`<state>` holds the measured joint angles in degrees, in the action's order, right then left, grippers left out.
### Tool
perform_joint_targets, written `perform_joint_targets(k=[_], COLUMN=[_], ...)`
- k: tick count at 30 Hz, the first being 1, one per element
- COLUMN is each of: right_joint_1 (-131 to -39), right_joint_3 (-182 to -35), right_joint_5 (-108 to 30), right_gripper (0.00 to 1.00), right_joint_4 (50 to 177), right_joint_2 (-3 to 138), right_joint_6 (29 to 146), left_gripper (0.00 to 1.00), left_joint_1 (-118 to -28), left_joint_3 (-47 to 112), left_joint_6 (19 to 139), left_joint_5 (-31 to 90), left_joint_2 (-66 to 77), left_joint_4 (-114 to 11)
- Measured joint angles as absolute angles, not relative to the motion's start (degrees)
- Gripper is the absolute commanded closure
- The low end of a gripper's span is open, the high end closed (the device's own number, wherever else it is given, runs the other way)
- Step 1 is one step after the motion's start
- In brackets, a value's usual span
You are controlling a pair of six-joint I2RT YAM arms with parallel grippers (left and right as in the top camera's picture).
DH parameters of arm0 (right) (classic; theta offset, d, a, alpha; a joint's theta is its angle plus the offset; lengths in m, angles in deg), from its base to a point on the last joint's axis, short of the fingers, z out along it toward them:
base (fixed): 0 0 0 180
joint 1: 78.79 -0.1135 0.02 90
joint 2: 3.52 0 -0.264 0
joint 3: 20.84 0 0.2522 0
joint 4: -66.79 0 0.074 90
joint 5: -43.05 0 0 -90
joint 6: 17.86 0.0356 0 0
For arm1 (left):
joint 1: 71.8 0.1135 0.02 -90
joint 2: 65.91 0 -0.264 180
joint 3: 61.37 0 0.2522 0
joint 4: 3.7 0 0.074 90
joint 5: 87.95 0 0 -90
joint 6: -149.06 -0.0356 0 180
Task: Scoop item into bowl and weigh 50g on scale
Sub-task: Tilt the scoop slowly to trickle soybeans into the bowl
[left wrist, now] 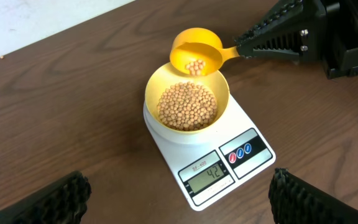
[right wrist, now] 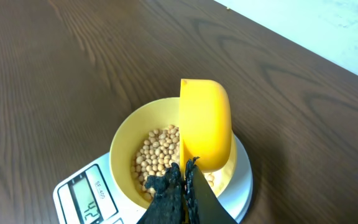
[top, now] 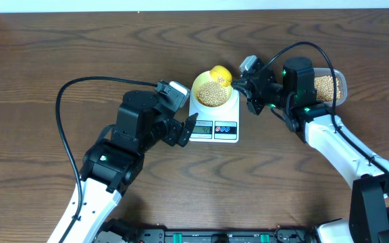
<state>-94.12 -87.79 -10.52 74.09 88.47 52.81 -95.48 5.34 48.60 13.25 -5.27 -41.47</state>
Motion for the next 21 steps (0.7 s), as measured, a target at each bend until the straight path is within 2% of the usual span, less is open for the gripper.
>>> perform_joint_targets(k=[21], right_joint_1=[-94.1], right_joint_3=[-87.8], right_joint_5=[-10.7], right_gripper=[0.99], right_joint_4=[74.1], right_joint_2=[88.5], right_joint_6=[50.1], left_gripper=[0.06], left_joint_1=[-95.5], left_joint_3=[5.3], left_joint_6=[48.8], left_joint_5=[13.2], left_joint_2=[-5.3], left_joint_4=[-41.5])
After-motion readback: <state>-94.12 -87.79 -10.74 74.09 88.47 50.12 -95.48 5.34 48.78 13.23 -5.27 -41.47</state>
